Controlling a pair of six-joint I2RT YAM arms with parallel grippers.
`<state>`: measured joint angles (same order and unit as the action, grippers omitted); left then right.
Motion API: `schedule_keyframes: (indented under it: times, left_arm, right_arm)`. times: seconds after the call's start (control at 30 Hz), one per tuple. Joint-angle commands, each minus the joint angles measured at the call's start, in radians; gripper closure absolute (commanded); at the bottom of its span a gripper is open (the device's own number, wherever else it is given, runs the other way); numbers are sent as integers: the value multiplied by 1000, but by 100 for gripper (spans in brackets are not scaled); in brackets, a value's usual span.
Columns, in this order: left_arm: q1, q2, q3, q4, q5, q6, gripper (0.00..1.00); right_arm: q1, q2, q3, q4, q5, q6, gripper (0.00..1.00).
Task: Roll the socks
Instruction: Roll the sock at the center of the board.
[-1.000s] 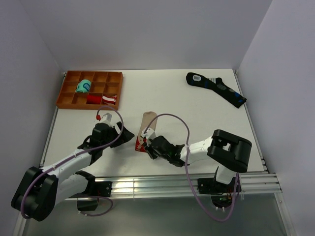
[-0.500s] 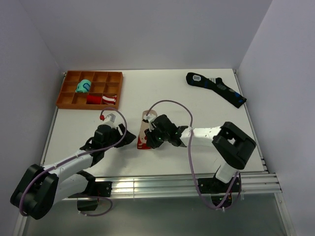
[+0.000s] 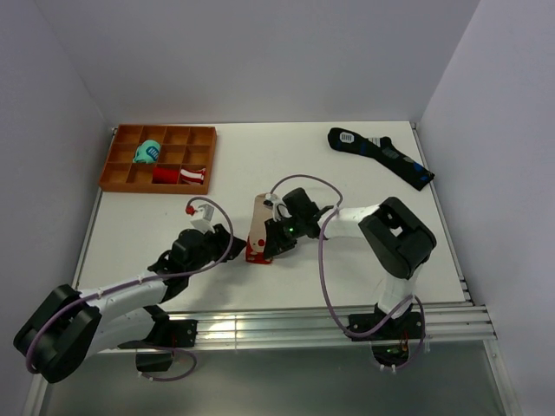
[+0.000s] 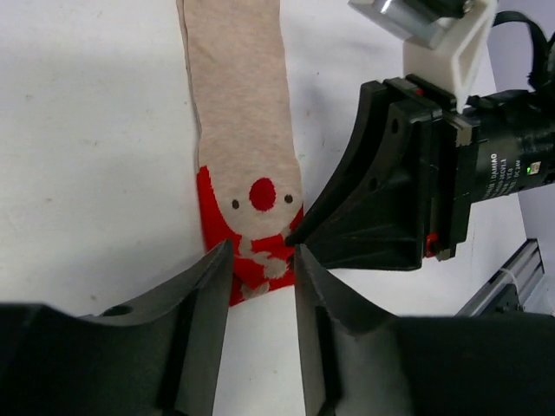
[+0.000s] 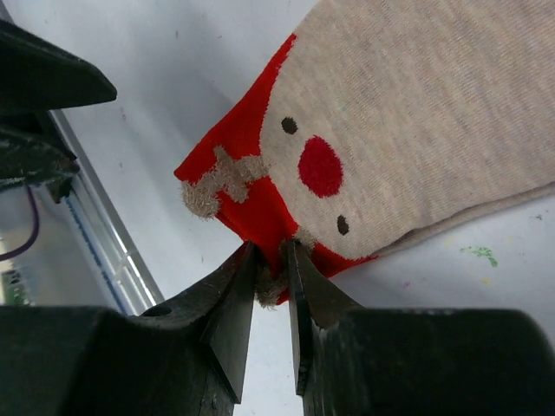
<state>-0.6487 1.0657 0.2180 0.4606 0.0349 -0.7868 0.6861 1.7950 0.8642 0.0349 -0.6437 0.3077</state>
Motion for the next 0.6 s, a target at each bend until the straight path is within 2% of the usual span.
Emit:
schedule_keyframes:
  times: [0.0, 0.03, 0.07, 0.2, 0.33, 0.57]
  left_arm:
    - [-28, 28, -12, 124, -91, 12, 59]
    - [-32, 37, -20, 134, -101, 17, 55]
    - [-48, 57, -23, 145, -113, 24, 44]
    - [-95, 83, -65, 255, -179, 31, 30]
    - [-108, 108, -117, 329, -199, 23, 29]
    - [-117, 171, -74, 268, -216, 0, 31]
  right_arm:
    - [-17, 41, 41, -122, -57, -21, 71]
    - [-19, 44, 45, -138, -79, -24, 71]
    - [-25, 55, 53, -144, -97, -25, 71]
    - [-56, 81, 105, -228, -142, -48, 71]
    - [-65, 67, 150, -343, -100, -97, 72]
    - [-65, 30, 121, -333, -106, -107, 72]
